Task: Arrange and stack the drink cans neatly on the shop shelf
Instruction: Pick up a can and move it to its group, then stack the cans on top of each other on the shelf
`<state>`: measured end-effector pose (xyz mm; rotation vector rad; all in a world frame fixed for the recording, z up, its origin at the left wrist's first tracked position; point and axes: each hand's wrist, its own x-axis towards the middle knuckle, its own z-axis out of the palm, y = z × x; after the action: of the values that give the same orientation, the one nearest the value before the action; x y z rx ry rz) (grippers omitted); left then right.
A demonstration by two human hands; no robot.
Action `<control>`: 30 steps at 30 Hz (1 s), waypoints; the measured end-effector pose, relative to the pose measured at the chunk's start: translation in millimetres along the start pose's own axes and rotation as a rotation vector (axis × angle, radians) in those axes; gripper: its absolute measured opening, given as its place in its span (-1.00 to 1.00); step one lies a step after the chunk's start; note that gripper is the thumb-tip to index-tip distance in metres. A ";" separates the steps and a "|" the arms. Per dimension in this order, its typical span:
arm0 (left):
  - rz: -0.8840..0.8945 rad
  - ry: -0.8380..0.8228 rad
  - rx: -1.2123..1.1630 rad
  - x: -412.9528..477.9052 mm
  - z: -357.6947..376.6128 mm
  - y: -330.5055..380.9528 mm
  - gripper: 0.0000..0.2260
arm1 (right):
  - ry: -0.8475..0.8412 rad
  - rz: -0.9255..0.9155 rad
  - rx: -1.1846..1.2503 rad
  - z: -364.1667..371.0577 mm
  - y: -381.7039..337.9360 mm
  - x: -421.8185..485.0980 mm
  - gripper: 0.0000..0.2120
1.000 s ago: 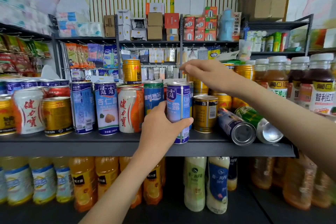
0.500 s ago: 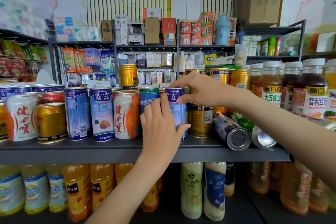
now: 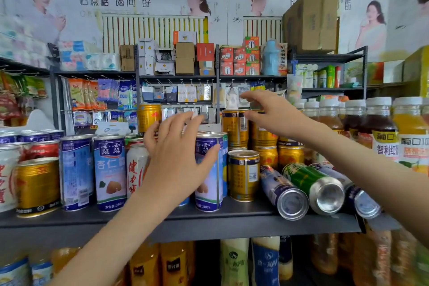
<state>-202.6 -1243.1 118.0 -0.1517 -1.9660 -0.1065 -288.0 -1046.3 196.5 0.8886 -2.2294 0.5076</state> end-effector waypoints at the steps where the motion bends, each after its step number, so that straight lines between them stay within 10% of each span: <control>1: -0.001 -0.008 -0.014 9.2 -5.6 0.4 -0.46 | -0.021 0.007 -0.027 1.1 2.1 5.5 -0.56; 18: -0.024 -0.204 -0.143 60.1 -2.0 -4.5 -0.75 | -0.381 0.214 -0.483 26.9 -5.1 74.3 -0.39; 30: -0.182 -0.262 -0.241 84.2 12.6 -8.8 -0.62 | 0.059 0.073 -0.086 -17.3 -2.2 79.9 -0.50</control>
<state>-247.8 -1245.1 190.6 -0.1488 -2.2221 -0.4635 -321.8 -1074.1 265.6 0.7406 -2.2190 0.4617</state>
